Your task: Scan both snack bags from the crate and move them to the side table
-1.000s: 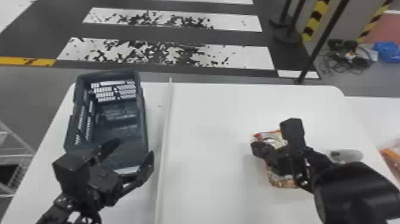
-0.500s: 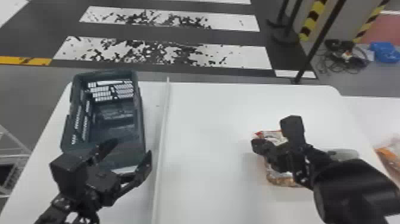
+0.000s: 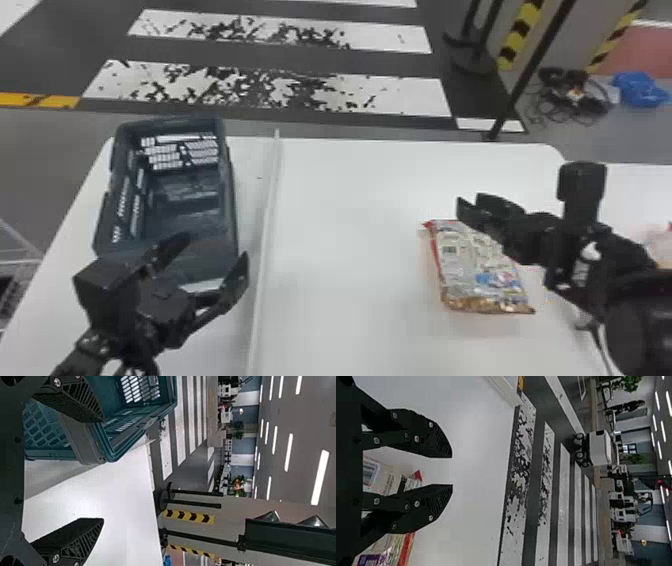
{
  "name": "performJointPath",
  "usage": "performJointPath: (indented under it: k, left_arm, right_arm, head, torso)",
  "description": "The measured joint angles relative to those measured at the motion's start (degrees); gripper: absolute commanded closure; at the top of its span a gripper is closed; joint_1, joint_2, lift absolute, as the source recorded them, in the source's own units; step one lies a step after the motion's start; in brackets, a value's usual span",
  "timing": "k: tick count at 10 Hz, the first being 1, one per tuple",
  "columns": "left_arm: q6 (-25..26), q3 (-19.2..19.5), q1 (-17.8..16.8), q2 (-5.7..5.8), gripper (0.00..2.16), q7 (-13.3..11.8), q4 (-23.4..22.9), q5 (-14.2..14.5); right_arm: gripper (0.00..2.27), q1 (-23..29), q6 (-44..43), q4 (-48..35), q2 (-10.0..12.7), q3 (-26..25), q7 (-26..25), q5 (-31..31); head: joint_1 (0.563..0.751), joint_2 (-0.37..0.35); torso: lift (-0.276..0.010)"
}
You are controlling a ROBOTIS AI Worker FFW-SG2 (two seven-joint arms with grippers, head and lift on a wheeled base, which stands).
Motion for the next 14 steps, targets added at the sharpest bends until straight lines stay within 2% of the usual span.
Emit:
performJointPath:
  k: [1,4,6,9,12,13,14]
  left_arm:
    - [-0.16,0.08,0.08,-0.26,0.11,0.02,-0.21,-0.11]
    - [-0.59,-0.10,0.70,-0.77,0.11,0.08,-1.78,-0.37]
    - [-2.10,-0.20,1.31,-0.88,0.12,1.00,-2.38,-0.37]
    - [-3.82,-0.09,2.87,-0.86,0.12,1.97,-4.33,-0.32]
    - [-3.94,0.10,2.86,-0.76,0.12,1.95,-3.68,-0.09]
    - [-4.04,0.10,2.71,-0.74,0.13,1.95,-3.44,-0.03]
    - [-4.08,0.10,2.65,-0.71,0.13,1.95,-3.34,0.02]
  right_arm:
    - [0.03,0.59,2.86,-1.69,0.00,-4.80,-0.04,-0.22]
    - [0.05,4.07,4.78,-0.55,-0.75,-17.01,1.04,0.08]
    - [0.05,5.29,4.37,3.55,-1.67,-20.53,2.95,0.59]
    - [0.05,5.66,3.49,8.78,-3.06,-19.97,5.10,3.09]
    - [0.10,5.15,3.02,11.81,-3.73,-18.06,6.55,5.74]
    - [0.22,4.15,2.90,13.89,-4.29,-17.17,6.57,6.52]
    - [0.52,2.90,2.61,16.36,-4.88,-16.40,7.18,6.93]
  head:
    - [0.695,-0.161]
    - [0.695,-0.350]
    - [0.695,-0.350]
    - [0.695,-0.350]
    - [0.695,-0.350]
    - [0.695,-0.350]
    - [0.695,-0.350]
  torso:
    - [-0.075]
    - [-0.075]
    - [-0.075]
    - [-0.075]
    - [-0.075]
    - [-0.075]
    - [-0.075]
